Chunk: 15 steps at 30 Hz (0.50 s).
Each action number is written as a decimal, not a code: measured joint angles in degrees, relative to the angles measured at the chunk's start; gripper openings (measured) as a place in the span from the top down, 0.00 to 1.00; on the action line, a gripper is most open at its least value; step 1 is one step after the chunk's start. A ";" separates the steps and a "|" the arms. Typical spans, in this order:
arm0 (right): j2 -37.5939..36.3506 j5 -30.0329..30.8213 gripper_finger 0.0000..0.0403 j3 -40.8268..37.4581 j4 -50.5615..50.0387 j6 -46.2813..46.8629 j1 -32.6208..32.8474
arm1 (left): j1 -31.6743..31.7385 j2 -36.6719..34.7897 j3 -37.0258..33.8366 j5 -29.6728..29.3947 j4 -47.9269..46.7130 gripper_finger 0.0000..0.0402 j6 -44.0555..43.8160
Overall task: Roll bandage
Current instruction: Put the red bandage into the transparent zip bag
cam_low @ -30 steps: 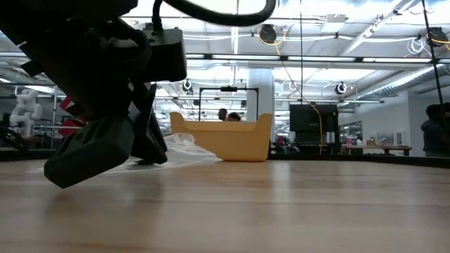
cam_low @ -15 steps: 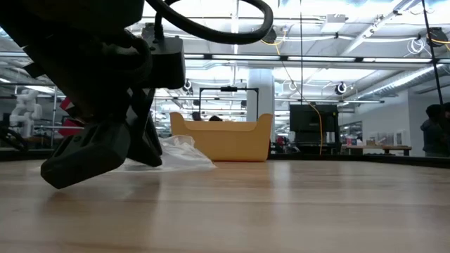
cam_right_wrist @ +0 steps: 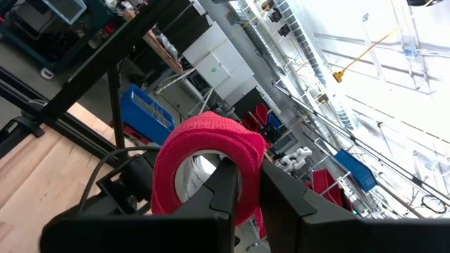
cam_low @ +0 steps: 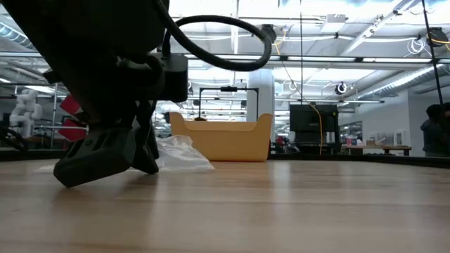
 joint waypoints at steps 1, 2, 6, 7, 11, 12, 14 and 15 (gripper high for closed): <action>0.00 0.00 0.90 0.00 0.00 0.00 0.00 | 0.05 0.00 -0.02 -0.03 -0.17 0.72 0.12; 0.00 0.00 0.90 0.00 0.02 0.00 0.00 | 0.05 0.00 -0.02 -0.10 -0.34 0.74 0.17; 0.00 0.00 0.90 0.00 0.00 0.00 0.00 | 0.05 0.00 -0.04 -0.71 -0.56 0.88 0.15; 0.00 0.00 0.90 0.00 0.01 0.00 0.00 | 0.05 0.02 -0.04 -1.14 -0.88 0.91 0.17; 0.00 0.00 0.90 0.00 0.00 0.00 0.00 | 0.16 0.09 -0.07 -3.25 -2.95 0.98 -0.17; 0.00 0.00 0.90 0.00 0.02 0.00 0.00 | 0.24 0.11 -0.07 -3.34 -3.40 0.98 -0.14; 0.00 0.00 0.90 0.00 0.00 0.00 0.00 | 0.31 0.11 -0.07 -3.41 -4.25 0.99 -0.14; 0.00 0.00 0.90 0.00 0.00 0.00 0.00 | 0.31 0.11 -0.07 -3.45 -4.58 0.99 -0.15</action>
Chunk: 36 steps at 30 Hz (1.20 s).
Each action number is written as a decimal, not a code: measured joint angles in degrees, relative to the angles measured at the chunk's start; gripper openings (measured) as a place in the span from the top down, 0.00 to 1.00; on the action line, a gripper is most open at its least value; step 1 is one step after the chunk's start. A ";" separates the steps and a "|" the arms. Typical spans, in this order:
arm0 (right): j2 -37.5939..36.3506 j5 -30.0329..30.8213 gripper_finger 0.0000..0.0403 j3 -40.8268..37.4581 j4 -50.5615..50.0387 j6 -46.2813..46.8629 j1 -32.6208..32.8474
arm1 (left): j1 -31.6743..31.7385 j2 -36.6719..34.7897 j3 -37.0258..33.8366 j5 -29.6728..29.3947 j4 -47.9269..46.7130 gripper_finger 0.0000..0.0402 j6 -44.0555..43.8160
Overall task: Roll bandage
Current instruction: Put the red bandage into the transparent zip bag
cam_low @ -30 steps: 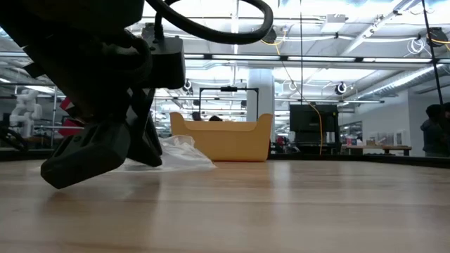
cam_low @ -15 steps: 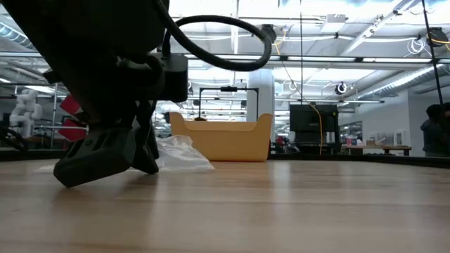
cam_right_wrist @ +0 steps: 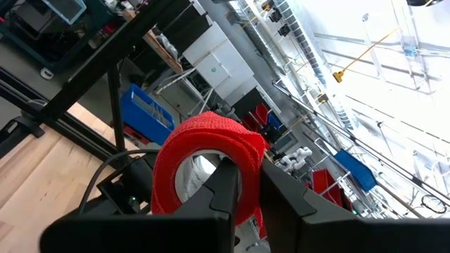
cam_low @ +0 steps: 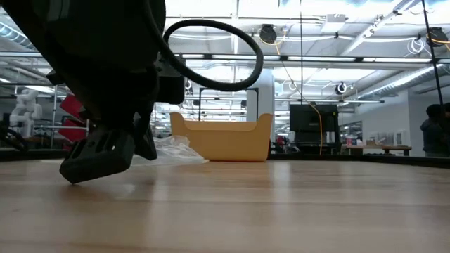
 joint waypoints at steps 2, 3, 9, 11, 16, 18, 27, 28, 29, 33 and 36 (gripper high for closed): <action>0.00 0.00 0.90 0.00 0.02 0.00 0.00 | 0.00 -0.24 -0.09 -0.01 -0.34 0.99 0.02; 0.00 0.00 0.90 0.00 0.00 0.00 0.00 | -0.02 -0.47 -0.09 0.01 -0.35 0.99 0.14; 0.02 0.00 0.90 0.00 0.00 -0.64 0.02 | -1.52 -2.88 2.83 -0.32 -1.50 1.00 0.45; 0.02 0.01 0.90 0.00 0.08 -0.85 0.05 | -2.21 -3.81 4.08 -0.32 -1.87 1.00 0.60; 0.02 0.02 0.90 0.00 0.33 0.11 0.16 | -4.13 -8.14 7.67 -0.83 -1.77 1.00 2.52; 0.02 0.02 0.90 0.00 -0.17 1.35 0.27 | -4.98 -9.84 8.84 -0.95 -1.64 1.00 3.43; 0.02 0.90 0.90 0.00 -5.32 10.46 1.21 | -6.92 -18.02 10.60 -9.11 -1.16 1.00 6.48; 0.02 0.79 0.90 0.00 -6.07 11.68 1.03 | -6.85 -18.68 10.60 -9.79 -1.01 1.00 6.48; 0.02 0.36 0.90 0.00 -7.43 13.38 0.65 | -6.78 -19.27 10.60 -10.41 -1.00 1.00 6.47; 0.04 0.04 0.90 0.04 -16.20 21.36 -2.09 | -6.30 -19.93 10.60 -11.12 -0.99 1.00 6.50; 0.04 -0.02 0.90 0.04 -24.77 28.99 -4.86 | -6.14 -19.96 10.60 -11.12 -0.95 1.00 6.50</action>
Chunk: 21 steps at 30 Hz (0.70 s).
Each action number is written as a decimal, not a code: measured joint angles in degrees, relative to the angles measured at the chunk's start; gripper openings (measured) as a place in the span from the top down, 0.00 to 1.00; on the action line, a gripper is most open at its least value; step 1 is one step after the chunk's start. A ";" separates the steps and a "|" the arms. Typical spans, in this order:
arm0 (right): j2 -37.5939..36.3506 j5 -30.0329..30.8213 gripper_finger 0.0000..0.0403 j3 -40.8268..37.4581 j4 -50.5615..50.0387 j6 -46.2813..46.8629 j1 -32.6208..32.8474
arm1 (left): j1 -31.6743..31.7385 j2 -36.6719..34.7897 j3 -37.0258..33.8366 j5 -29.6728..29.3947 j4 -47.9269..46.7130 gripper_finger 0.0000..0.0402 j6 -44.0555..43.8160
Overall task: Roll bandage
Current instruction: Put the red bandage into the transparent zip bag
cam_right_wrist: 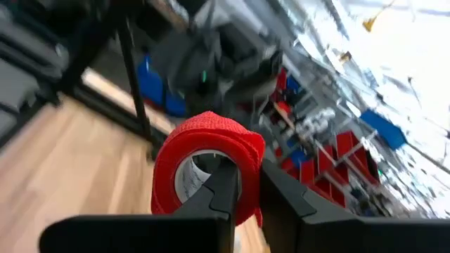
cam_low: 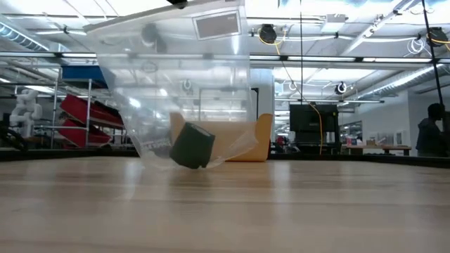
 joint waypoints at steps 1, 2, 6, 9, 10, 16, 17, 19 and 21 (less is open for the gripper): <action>0.00 -0.02 0.90 -0.02 -2.90 2.38 -0.96 | 0.00 0.00 0.00 0.02 0.06 1.00 0.00; 0.00 -0.02 0.90 -0.02 -5.21 4.49 -2.00 | -0.04 0.00 0.00 0.03 0.23 1.00 0.00; 0.00 0.04 0.90 -0.02 -11.67 10.70 -5.35 | -0.05 0.00 0.00 0.07 1.91 1.00 0.09; 0.00 0.00 0.90 -0.02 -13.51 12.88 -6.65 | -0.09 0.00 0.00 0.46 2.21 1.00 0.09; 0.00 -0.05 0.90 -0.02 -14.13 13.65 -6.91 | -0.09 0.00 0.00 1.32 2.17 1.00 0.01; 0.00 -1.51 0.90 -0.02 -16.50 15.84 -7.03 | 0.39 0.00 -0.28 8.88 1.42 1.00 -0.48; 0.00 -1.51 0.90 -0.02 -16.50 15.84 -6.85 | 0.39 -0.02 -0.66 9.05 1.51 1.00 -0.48; 0.00 -1.51 0.90 -0.02 -16.48 15.84 -6.72 | 0.45 -0.02 -1.61 9.05 1.46 1.00 -0.54; 0.00 -1.51 0.90 -0.02 -16.45 15.83 -6.47 | 0.72 -0.02 -2.71 9.07 1.51 1.00 -0.58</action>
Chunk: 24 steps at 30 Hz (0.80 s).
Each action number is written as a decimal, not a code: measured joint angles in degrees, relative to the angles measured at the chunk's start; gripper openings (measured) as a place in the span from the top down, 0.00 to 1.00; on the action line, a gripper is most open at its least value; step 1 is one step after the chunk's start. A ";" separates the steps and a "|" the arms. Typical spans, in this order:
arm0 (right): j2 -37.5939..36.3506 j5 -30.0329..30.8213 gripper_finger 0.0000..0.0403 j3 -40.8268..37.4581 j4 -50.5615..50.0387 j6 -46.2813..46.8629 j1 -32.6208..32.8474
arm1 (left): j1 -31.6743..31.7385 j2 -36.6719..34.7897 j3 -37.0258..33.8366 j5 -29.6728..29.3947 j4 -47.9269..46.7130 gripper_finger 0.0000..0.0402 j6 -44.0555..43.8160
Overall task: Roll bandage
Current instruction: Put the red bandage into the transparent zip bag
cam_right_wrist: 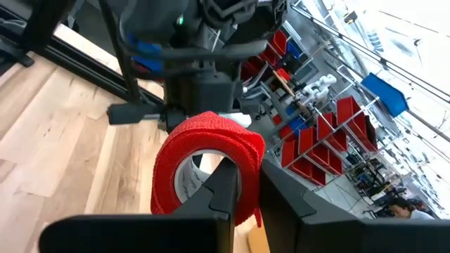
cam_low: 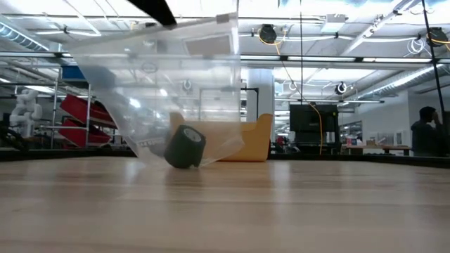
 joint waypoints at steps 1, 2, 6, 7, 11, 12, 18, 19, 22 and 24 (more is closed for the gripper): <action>0.00 0.01 0.90 0.00 0.00 -0.08 0.10 | 0.19 0.00 -0.60 0.03 0.00 1.00 -0.34; 0.00 0.00 0.90 0.00 0.00 -0.32 0.12 | 0.41 0.00 -1.12 0.07 -0.12 1.00 -0.94; 0.00 0.02 0.90 0.00 -0.10 -0.57 0.30 | 1.32 0.00 -3.07 0.06 0.15 1.00 -1.48; 0.00 0.02 0.90 0.00 -0.32 -0.61 0.43 | 1.55 0.00 -3.60 0.07 0.60 1.00 -1.50; 0.00 0.02 0.90 0.00 -1.83 0.00 0.97 | 2.10 0.00 -5.23 1.13 3.38 0.99 -1.52; 0.00 0.03 0.90 0.00 -2.24 0.22 1.19 | 2.16 0.00 -5.50 1.19 4.31 0.98 -1.56; 0.00 4.31 0.90 0.00 -3.20 -0.43 3.33 | 2.13 -0.02 -7.02 1.28 6.32 0.87 -3.06; 0.00 5.50 0.90 0.00 -3.09 -1.11 3.84 | 1.97 -0.02 -7.49 1.44 6.47 0.85 -3.43; -0.27 8.07 0.90 -0.02 -3.10 -2.66 5.09 | 1.42 0.00 -8.41 2.74 6.66 0.78 -4.47; -0.80 8.28 0.90 -0.02 -3.06 -2.96 5.78 | 0.81 0.00 -8.52 4.67 7.44 0.75 -4.45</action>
